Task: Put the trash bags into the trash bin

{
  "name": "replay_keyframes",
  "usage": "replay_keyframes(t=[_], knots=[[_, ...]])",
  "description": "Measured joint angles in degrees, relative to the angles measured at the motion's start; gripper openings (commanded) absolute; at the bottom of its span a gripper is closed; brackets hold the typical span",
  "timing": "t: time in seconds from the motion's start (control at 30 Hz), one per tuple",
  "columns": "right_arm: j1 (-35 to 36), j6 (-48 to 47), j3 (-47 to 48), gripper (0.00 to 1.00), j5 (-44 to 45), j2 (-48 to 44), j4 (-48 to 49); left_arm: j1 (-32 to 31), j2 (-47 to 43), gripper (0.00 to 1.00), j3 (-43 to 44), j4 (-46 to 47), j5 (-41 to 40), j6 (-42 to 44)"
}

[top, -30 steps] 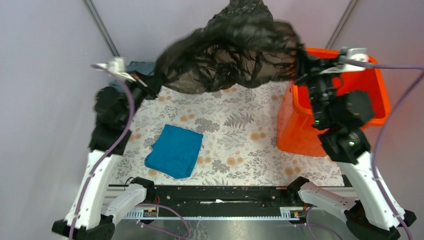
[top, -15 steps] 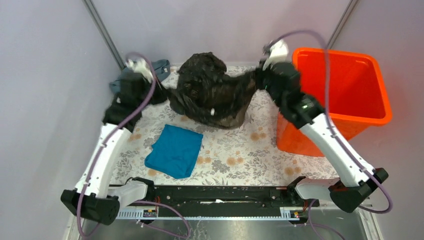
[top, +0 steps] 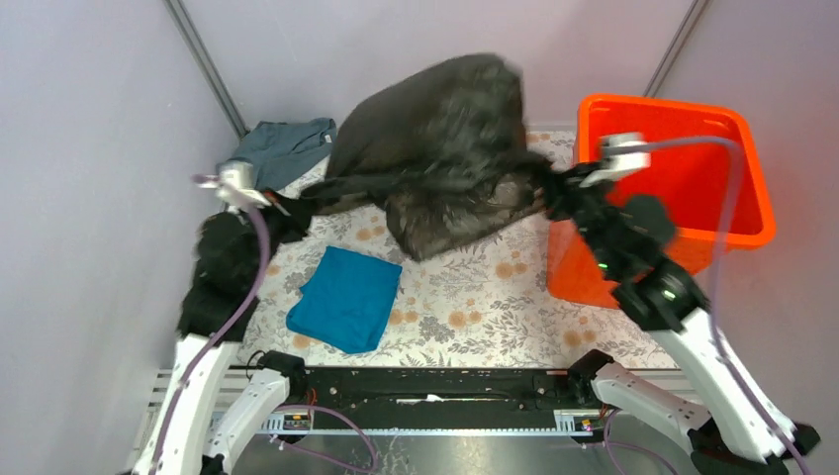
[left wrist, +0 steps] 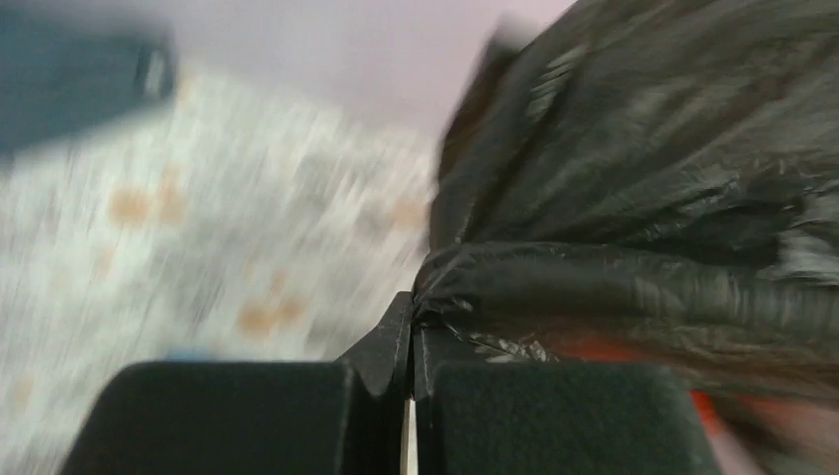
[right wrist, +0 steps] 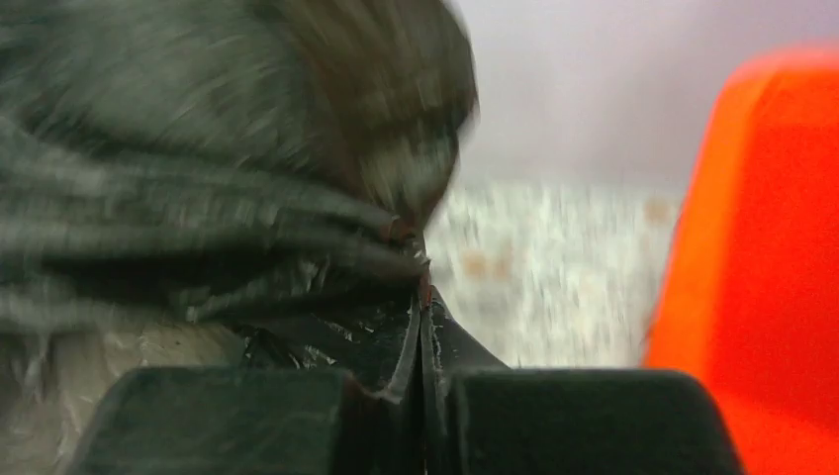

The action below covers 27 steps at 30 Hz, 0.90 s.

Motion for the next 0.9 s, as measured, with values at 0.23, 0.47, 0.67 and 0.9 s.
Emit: replay_keyframes(t=[0.23,0.47,0.67,0.9], knots=[[0.02,2.69,-9.86,0.0,-0.42,10.86,-11.93,0.02,11.67,0.0,-9.64,-17.94,-2.14,0.2],[0.02,-3.58,26.53,0.0,-1.03,23.32,-12.52,0.07,26.73,0.0,35.08,-14.69,1.77,0.39],[0.02,-3.21,25.14,0.0,-7.08,11.15,0.63,0.07,9.64,0.0,30.12,6.75,4.9,-1.36],[0.0,1.92,0.46,0.0,-5.92,-1.6,4.74,0.07,-5.29,0.0,5.66,4.26,-5.49,-2.64]])
